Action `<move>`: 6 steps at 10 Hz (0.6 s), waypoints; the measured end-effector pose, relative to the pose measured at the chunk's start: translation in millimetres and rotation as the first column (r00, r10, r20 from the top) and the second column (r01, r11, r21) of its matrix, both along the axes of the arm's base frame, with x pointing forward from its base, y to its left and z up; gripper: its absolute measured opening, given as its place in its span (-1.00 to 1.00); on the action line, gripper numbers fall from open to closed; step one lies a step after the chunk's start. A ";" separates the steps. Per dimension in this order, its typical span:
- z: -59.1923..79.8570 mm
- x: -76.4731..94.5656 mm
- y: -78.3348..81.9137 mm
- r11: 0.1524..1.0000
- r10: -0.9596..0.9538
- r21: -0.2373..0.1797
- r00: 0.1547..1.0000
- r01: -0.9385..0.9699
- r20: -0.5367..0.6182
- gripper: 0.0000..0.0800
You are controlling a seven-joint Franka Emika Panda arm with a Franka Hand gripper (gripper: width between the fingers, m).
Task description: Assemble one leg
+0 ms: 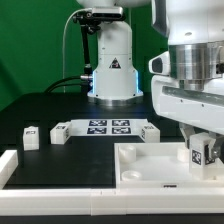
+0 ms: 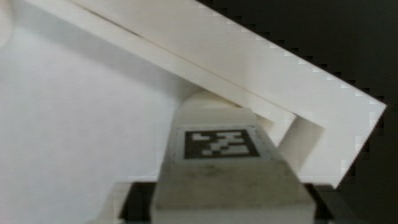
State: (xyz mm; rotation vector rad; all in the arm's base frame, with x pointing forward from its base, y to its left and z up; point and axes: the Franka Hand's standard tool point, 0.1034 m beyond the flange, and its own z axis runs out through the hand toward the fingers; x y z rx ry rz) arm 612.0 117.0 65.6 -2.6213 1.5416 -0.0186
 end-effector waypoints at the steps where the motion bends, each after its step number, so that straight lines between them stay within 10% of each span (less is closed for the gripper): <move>1: -0.4 -0.3 0.3 1.000 0.001 0.000 1.000 -0.001 -0.001 -0.22; 2: -0.5 -0.3 0.2 1.000 0.018 -0.002 1.000 -0.018 0.001 0.25; 6: -1.1 -0.4 -0.6 0.861 0.508 -0.045 0.861 -0.507 0.029 0.62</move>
Offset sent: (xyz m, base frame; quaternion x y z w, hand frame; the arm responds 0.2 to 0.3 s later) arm 0.0009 0.0010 -0.0006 -0.0016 0.0059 -0.2212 0.9752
